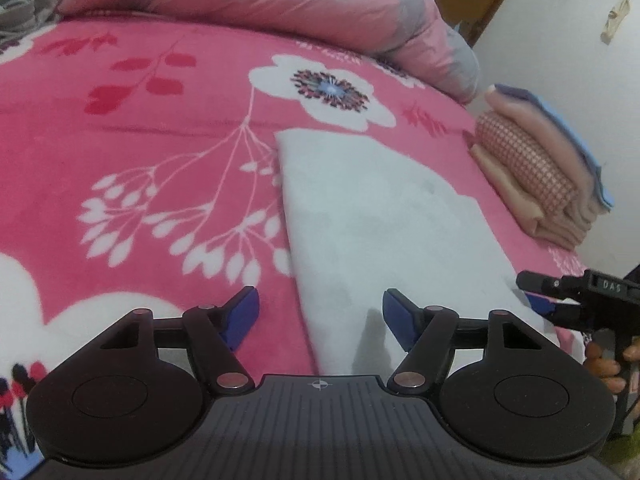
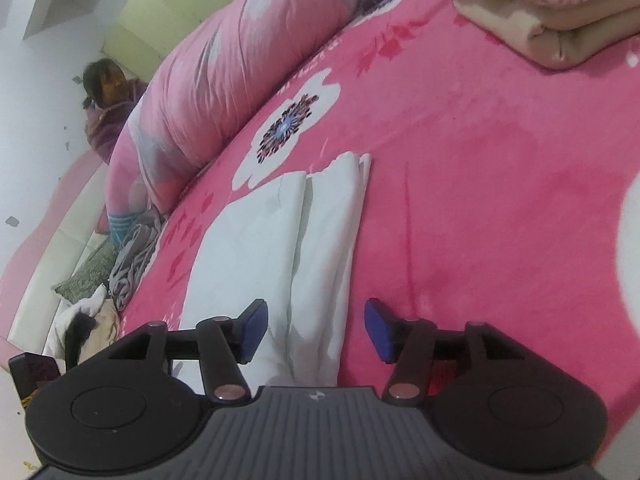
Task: Fold clothes
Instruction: 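Close both grippers on the edge of the folded white shirt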
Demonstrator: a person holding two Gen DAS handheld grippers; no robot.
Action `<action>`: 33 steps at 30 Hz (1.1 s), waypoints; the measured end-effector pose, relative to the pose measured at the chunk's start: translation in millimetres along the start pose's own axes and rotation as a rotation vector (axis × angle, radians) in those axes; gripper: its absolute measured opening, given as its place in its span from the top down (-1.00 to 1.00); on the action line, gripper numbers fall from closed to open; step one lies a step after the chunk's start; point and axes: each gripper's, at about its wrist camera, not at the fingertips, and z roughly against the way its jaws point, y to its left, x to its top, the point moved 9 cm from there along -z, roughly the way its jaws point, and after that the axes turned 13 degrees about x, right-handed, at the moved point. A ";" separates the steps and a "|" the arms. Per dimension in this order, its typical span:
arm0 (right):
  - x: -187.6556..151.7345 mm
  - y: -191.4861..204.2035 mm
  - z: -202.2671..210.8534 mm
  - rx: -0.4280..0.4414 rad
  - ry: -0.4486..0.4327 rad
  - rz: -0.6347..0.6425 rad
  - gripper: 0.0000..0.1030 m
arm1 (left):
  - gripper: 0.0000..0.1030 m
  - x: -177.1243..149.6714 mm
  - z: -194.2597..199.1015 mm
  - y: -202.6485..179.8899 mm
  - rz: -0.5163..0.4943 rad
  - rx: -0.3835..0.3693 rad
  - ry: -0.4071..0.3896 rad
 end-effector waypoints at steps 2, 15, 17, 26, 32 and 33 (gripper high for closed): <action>3.5 0.1 -3.9 0.003 0.013 0.001 -0.21 | -0.34 1.7 -4.6 1.4 0.005 -0.023 0.010; 38.2 -8.7 -44.9 0.071 0.061 -0.023 -0.36 | -0.28 35.4 -38.0 -8.1 -0.005 -0.129 0.032; 45.0 -10.1 -53.7 0.095 0.068 -0.033 -0.36 | -0.24 41.5 -44.7 -11.7 -0.027 -0.128 0.035; 67.4 -7.4 -92.5 0.157 0.115 -0.010 -0.35 | -0.20 65.4 -73.6 -16.8 0.042 -0.198 0.056; 67.1 -6.2 -96.3 0.189 0.120 -0.006 -0.32 | -0.04 65.7 -73.4 -5.4 0.131 -0.266 0.077; 65.0 -6.0 -94.3 0.196 0.127 -0.004 -0.30 | -0.03 64.2 -71.6 -4.8 0.120 -0.274 0.078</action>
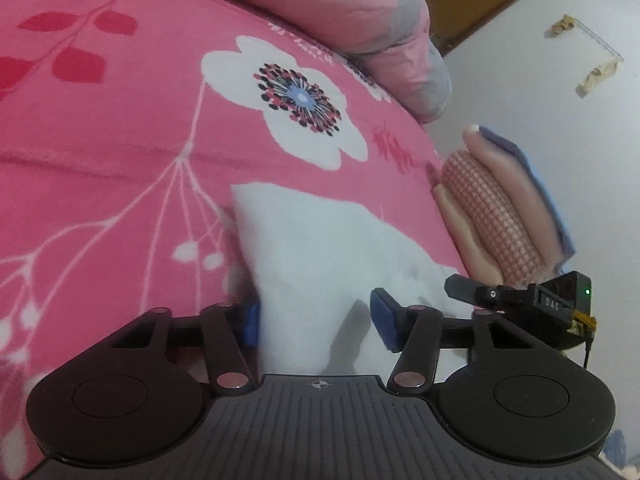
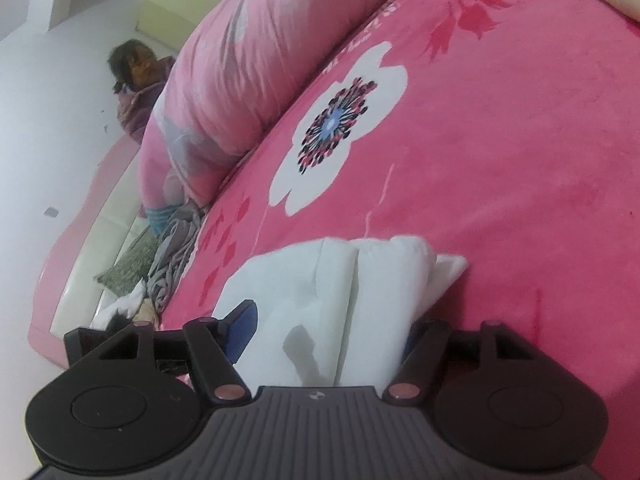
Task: Fold clothes
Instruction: 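Close both grippers on the edge of the folded white shirt, then lift the folded shirt with both grippers and carry it toward the towel stack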
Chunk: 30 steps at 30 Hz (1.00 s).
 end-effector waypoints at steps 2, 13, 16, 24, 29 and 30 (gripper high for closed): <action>-4.0 1.9 2.2 0.009 0.022 0.022 -0.28 | -0.03 -2.8 2.4 -0.5 -0.030 -0.013 0.001; 10.4 -3.2 -36.0 0.022 0.094 0.077 0.49 | 0.18 11.6 -21.0 -7.6 -0.050 -0.012 -0.018; 10.0 -2.3 -39.3 0.004 0.095 0.097 0.72 | 0.43 13.1 -20.7 -6.0 -0.040 0.018 -0.038; 4.7 30.2 -34.0 -0.085 0.072 0.258 0.87 | 0.80 14.5 -1.4 -30.0 -0.132 0.081 -0.143; 1.6 65.4 -20.2 -0.121 0.033 0.375 0.87 | 0.81 15.2 26.3 -48.1 -0.175 0.095 -0.221; -0.1 72.9 -16.9 -0.128 0.025 0.399 0.87 | 0.81 14.5 32.3 -52.6 -0.188 0.098 -0.236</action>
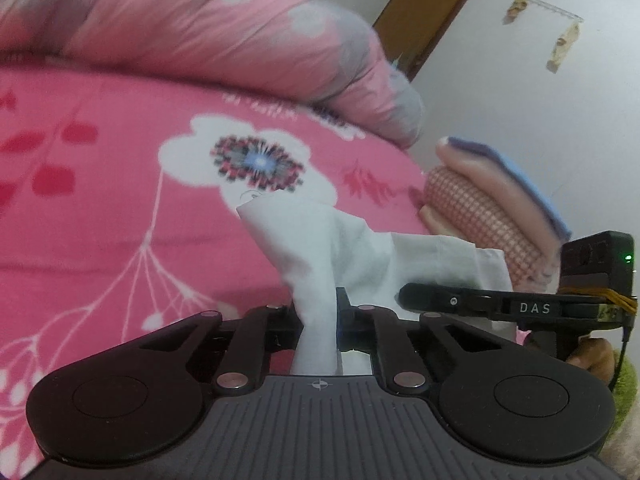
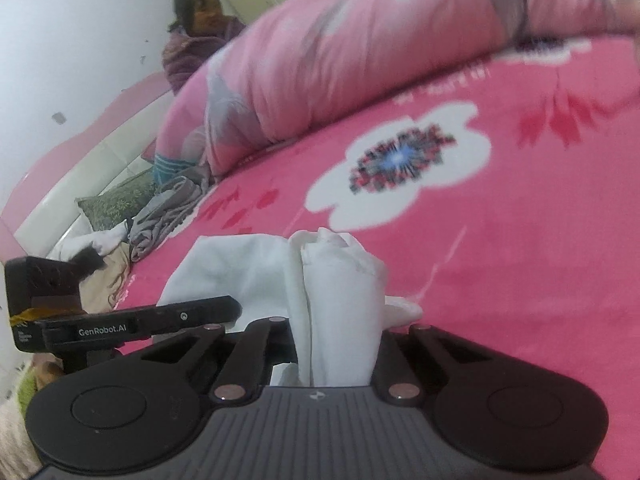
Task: Fold clothes
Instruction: 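Lift the folded shirt with both grippers and carry it toward the towel stack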
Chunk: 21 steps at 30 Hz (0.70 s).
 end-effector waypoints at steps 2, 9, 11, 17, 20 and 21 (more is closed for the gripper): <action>2.0 14.3 8.8 -0.017 -0.014 0.046 0.87 | 0.81 2.5 13.1 -8.2 -0.025 0.004 -0.033; 2.5 63.0 43.2 -0.089 -0.063 0.183 0.87 | 0.81 4.1 57.6 -38.9 -0.102 -0.004 -0.127; 0.9 74.5 52.4 -0.104 -0.075 0.212 0.87 | 0.81 3.6 68.4 -45.4 -0.109 -0.005 -0.148; -4.4 109.6 77.8 -0.149 -0.125 0.295 0.88 | 0.81 1.9 101.1 -65.5 -0.164 -0.009 -0.228; -6.4 126.0 89.0 -0.166 -0.149 0.333 0.88 | 0.81 1.0 116.2 -74.3 -0.195 -0.011 -0.265; -6.9 130.3 92.3 -0.171 -0.157 0.343 0.88 | 0.81 0.7 121.2 -77.2 -0.205 -0.012 -0.277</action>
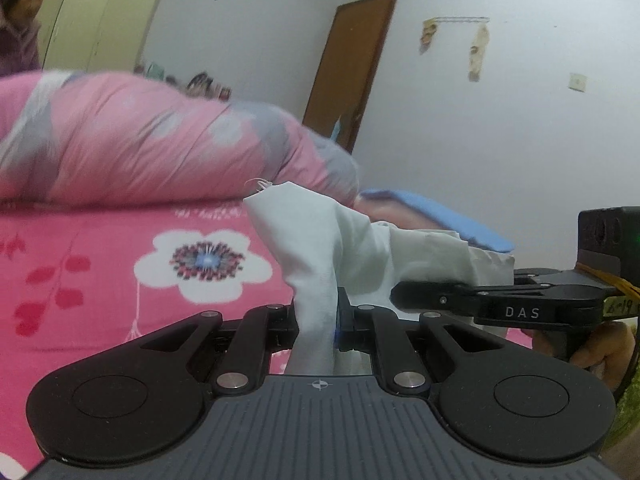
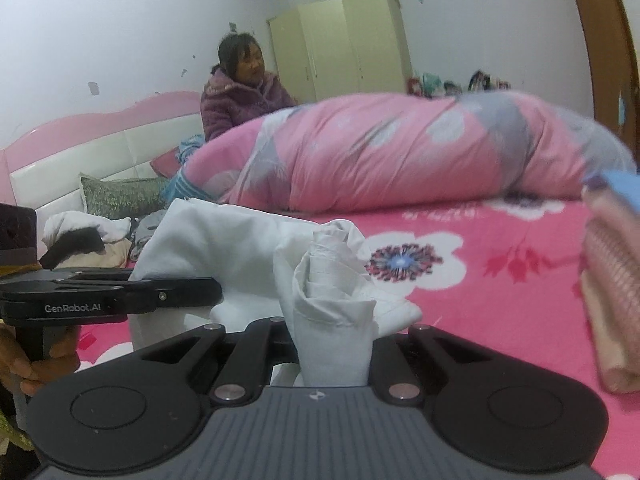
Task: Fold clothes
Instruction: 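Lift the folded shirt with both grippers and carry it toward the towel stack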
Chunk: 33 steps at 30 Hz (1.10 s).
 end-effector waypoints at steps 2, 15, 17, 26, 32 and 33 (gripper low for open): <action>2.7 6.7 7.6 -0.011 -0.014 0.018 0.88 | 0.81 2.5 8.6 -5.1 -0.014 -0.001 -0.020; 20.9 36.9 58.5 -0.085 -0.099 0.120 0.88 | 0.81 20.9 42.9 -41.8 -0.072 -0.021 -0.123; 25.3 38.4 67.3 -0.104 -0.114 0.139 0.88 | 0.81 24.9 44.3 -48.7 -0.074 -0.035 -0.135; 59.3 26.3 125.9 -0.221 -0.199 0.231 0.88 | 0.81 65.5 37.6 -101.7 -0.101 -0.140 -0.206; 102.7 8.0 177.1 -0.356 -0.254 0.335 0.88 | 0.81 108.9 22.5 -157.2 -0.137 -0.240 -0.275; 110.3 2.8 185.1 -0.380 -0.262 0.350 0.88 | 0.81 114.7 19.6 -166.4 -0.140 -0.254 -0.284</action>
